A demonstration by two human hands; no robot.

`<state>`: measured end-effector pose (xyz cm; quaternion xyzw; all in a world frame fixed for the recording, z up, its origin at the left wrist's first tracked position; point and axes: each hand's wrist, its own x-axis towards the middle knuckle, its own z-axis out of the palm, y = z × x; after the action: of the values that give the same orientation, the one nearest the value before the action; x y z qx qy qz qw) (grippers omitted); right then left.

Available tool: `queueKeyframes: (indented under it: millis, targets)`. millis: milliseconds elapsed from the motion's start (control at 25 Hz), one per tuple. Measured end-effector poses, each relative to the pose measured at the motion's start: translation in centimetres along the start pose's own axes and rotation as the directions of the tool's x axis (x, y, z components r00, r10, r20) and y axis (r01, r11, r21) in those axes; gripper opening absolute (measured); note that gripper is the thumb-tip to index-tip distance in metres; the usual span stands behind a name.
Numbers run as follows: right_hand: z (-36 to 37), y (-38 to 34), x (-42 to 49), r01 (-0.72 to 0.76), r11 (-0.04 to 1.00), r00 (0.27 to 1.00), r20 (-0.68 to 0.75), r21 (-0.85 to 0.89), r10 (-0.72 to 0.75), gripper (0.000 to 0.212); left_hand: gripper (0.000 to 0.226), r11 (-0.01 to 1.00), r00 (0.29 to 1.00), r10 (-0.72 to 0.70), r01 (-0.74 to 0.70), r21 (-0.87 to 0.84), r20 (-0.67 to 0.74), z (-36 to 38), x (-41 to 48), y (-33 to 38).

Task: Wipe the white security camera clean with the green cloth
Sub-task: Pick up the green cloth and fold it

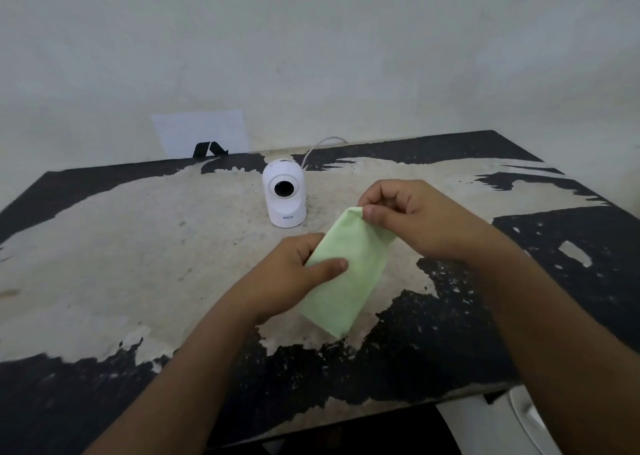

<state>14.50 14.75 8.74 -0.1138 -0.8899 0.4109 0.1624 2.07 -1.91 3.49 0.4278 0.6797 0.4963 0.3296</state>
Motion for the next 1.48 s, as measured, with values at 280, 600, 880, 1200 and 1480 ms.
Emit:
queueKeyframes:
  millis: [280, 600, 880, 1200, 1480]
  targets:
    - [3.6, 0.6, 1.4, -0.144, 0.966, 0.984, 0.135, 0.213, 0.117, 0.016, 0.020, 0.872, 0.983, -0.168, 0.111, -0.476, -0.077, 1.3, -2.7, -1.5]
    - [8.0, -1.6, 1.2, 0.179, 0.891, 0.980, -0.001, -0.417, -0.197, 0.018, 0.055, 0.366, 0.945, -0.323, 0.169, -0.915, 0.046, 1.2, -3.1, -3.2]
    - [10.7, -1.3, -1.6, 0.251, 0.795, 0.968, 0.119, -0.553, -0.223, 0.028, 0.072, 0.279, 0.955, -0.295, 0.124, -0.952, 0.038, 1.2, -3.0, -2.6]
    - [8.7, 0.1, -0.8, 0.048, 0.998, 0.967, -0.253, 0.034, -0.038, 0.024, 0.040, 0.549, 0.955, -0.290, 0.119, -0.827, -0.055, -0.7, -2.7, -2.2]
    - [9.7, 1.4, 2.0, -0.260, 0.627, 0.965, 0.223, 0.734, 0.138, 0.041, 0.026, 0.837, 0.975, -0.153, 0.043, -0.546, -0.158, -3.8, -1.3, 0.5]
